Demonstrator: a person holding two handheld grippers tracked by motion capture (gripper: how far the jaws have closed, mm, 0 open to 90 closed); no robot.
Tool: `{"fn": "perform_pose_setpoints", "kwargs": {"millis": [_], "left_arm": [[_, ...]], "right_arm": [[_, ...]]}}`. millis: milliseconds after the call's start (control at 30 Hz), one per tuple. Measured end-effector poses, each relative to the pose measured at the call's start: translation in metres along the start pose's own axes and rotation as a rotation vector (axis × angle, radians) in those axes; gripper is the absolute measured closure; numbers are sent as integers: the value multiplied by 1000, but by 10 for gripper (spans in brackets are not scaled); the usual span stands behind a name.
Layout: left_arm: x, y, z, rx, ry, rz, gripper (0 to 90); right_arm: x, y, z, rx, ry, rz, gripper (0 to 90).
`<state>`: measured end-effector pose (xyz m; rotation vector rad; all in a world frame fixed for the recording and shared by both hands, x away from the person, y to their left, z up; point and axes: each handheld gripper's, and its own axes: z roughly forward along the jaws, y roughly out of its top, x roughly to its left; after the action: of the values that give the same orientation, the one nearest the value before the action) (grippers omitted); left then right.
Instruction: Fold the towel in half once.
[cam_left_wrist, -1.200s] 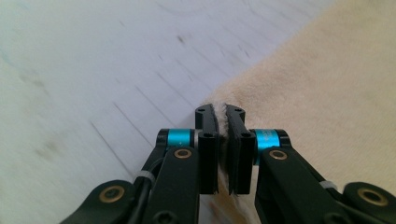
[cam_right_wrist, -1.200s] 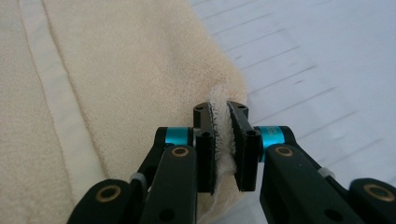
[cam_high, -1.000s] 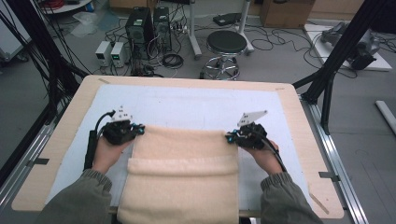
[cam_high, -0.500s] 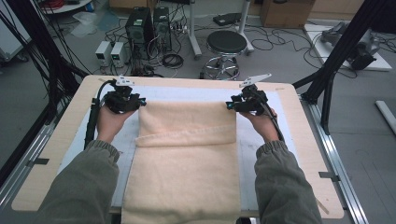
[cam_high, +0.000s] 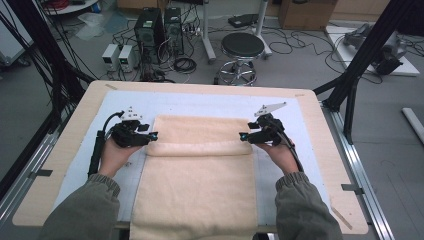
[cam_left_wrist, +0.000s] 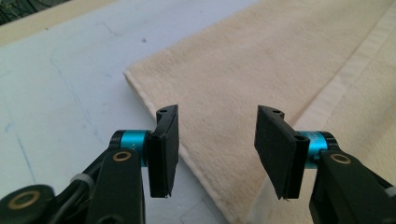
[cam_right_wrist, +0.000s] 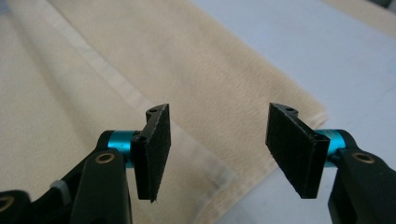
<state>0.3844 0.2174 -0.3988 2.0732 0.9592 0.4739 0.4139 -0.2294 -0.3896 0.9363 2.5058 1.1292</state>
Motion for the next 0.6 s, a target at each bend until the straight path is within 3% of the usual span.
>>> {"fn": "perform_pose_setpoints", "kwargs": {"millis": [200, 367, 433, 600], "left_arm": [[-6, -16, 5, 28, -55, -10, 501], [-14, -17, 12, 89, -125, 20, 523], [-19, -18, 14, 110, -148, 45, 546], [-26, -19, 13, 121, -181, 80, 652]], "right_arm": [[6, -18, 9, 44, 0, -8, 440], [8, -27, 15, 118, 26, -12, 486], [9, -27, 15, 119, 37, -13, 524], [13, -28, 16, 153, 86, -14, 657]]}}
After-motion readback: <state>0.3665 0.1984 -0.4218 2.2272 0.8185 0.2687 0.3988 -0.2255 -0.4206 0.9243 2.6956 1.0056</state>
